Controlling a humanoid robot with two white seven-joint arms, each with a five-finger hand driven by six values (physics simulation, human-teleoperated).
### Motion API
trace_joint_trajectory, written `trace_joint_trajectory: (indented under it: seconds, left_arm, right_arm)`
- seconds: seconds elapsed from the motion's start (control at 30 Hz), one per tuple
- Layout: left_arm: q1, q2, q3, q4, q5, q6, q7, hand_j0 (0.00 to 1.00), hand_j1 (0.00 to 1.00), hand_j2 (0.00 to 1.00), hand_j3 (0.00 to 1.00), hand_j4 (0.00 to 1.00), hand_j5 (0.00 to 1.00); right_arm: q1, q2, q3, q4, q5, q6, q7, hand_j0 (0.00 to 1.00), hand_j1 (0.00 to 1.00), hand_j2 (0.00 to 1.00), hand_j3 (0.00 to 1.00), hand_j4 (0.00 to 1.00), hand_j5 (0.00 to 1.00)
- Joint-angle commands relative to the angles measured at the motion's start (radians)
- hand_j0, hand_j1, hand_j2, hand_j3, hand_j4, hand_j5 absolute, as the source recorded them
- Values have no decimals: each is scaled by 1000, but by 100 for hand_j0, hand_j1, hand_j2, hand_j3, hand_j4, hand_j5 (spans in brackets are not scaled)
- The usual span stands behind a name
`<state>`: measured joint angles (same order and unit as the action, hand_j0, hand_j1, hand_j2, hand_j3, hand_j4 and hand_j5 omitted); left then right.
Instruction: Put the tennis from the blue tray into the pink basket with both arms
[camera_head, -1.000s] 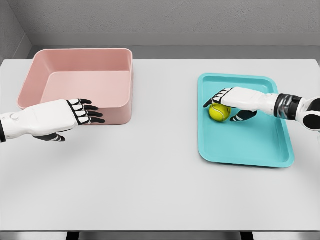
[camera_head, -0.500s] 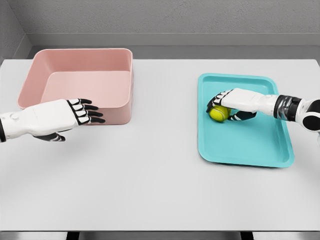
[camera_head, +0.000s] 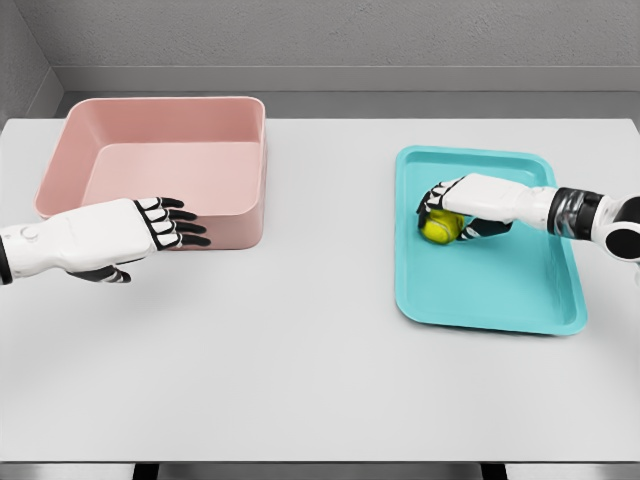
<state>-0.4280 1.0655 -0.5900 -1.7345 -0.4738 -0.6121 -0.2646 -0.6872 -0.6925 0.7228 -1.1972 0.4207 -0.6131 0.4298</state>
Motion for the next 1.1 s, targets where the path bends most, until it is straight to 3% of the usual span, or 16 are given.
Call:
trace_joint_trajectory:
  seconds: [0.0,0.2,0.57,1.07]
  left_arm:
    - [0,-1,1,0,6,1,1,100,100,100,100,100,100]
    - [0,1,1,0,6,1,1,100,100,100,100,100,100]
    - [0,1,1,0,7,1,-1,100,100,100,100,100,100]
    - [2,1,-1,-2,4,1,-1,100,100,100,100,100,100]
  right_arm:
    - [0,-1,-6,-5,-11,2,0,52,52,52,52,52,52]
    - [0,-21,-13,-24,-17,2,0,49,49,49,49,49,49]
    - [29,-107,-56,-197,-16,2,1,45,45,45,45,45,45]
    - [55,-107,-46,-372,7,2,1,42,42,42,42,42,42]
